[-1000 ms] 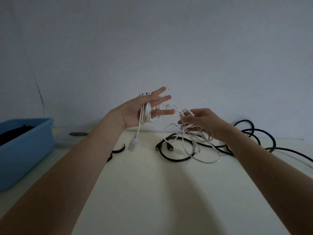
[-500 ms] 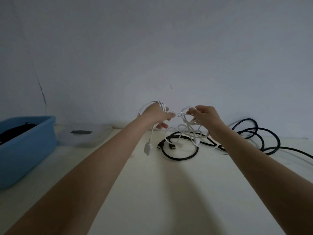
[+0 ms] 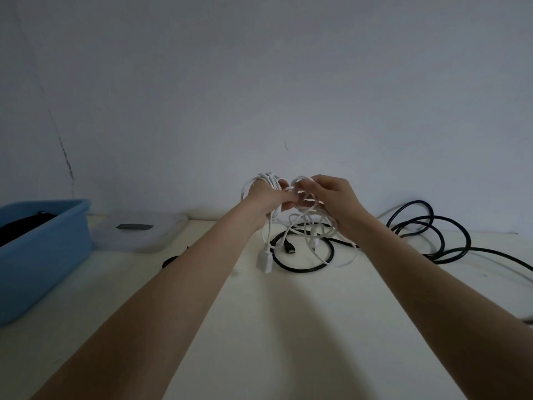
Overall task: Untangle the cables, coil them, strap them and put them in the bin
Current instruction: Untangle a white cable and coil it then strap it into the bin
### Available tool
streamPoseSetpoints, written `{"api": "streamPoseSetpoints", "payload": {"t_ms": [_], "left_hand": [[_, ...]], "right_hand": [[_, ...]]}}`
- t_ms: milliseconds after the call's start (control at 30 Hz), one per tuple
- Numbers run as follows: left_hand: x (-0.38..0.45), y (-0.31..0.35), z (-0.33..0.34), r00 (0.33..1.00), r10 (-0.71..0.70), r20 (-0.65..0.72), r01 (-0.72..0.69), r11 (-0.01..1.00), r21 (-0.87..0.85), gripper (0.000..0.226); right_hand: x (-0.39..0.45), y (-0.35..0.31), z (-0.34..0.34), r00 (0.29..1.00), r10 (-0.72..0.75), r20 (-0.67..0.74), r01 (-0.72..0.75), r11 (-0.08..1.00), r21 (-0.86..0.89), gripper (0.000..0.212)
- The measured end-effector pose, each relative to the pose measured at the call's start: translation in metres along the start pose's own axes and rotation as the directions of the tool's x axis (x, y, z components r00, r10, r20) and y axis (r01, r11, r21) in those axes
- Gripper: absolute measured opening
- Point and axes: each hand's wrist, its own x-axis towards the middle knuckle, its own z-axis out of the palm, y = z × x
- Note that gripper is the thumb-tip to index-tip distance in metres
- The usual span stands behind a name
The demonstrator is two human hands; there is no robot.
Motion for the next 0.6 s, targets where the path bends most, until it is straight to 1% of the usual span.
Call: {"api": "streamPoseSetpoints", "payload": {"t_ms": [33,67,133,200,233,300,367,400,433,500,533,600], "left_hand": [[0.000,0.000,-0.001,1.000,0.000,0.006,-0.001,0.999,0.036,0.035],[0.000,0.000,-0.001,1.000,0.002,-0.003,-0.002,0.995,0.100,0.036],[0.000,0.001,-0.005,0.996,0.040,-0.084,-0.019,0.971,0.237,0.035],[0.004,0.001,-0.010,0.981,0.105,-0.160,-0.053,0.953,0.299,0.033],[0.006,0.001,-0.011,0.975,0.133,-0.178,-0.069,0.943,0.326,0.033],[0.007,0.002,-0.013,0.964,0.166,-0.209,-0.074,0.919,0.387,0.034],[0.006,0.001,-0.014,0.968,0.161,-0.192,-0.069,0.908,0.413,0.035],[0.006,0.000,-0.015,0.974,0.155,-0.166,-0.073,0.905,0.418,0.036],[0.006,-0.002,-0.016,0.979,0.147,-0.141,-0.074,0.902,0.425,0.036],[0.005,-0.004,-0.016,0.983,0.134,-0.124,-0.068,0.900,0.431,0.035],[0.005,-0.004,-0.016,0.984,0.129,-0.121,-0.066,0.901,0.428,0.034],[0.006,-0.005,-0.015,0.985,0.128,-0.119,-0.065,0.901,0.430,0.032]], "right_hand": [[0.000,0.000,0.001,1.000,-0.002,0.028,0.002,1.000,-0.010,0.018],[0.000,-0.001,0.000,0.999,-0.009,0.049,0.012,0.998,-0.063,0.017],[0.004,-0.004,-0.003,0.998,-0.020,0.054,0.034,0.962,-0.270,0.008],[0.008,-0.005,-0.003,0.999,-0.024,0.035,0.038,0.882,-0.470,0.013],[0.009,-0.005,-0.004,1.000,-0.015,0.025,0.026,0.854,-0.519,0.015],[0.010,-0.003,-0.003,0.999,0.043,0.026,-0.023,0.855,-0.517,0.014],[0.008,0.001,-0.003,0.995,0.082,0.049,-0.043,0.844,-0.535,0.019],[0.007,0.003,-0.004,0.997,0.040,0.065,0.006,0.808,-0.589,0.023],[0.006,0.005,-0.005,0.996,-0.043,0.082,0.086,0.756,-0.649,0.026],[0.003,0.007,-0.005,0.962,-0.230,0.149,0.264,0.630,-0.730,0.026],[0.002,0.006,-0.003,0.939,-0.291,0.182,0.320,0.557,-0.767,0.025],[0.001,0.000,0.000,0.916,-0.356,0.186,0.336,0.427,-0.839,0.016]]}}
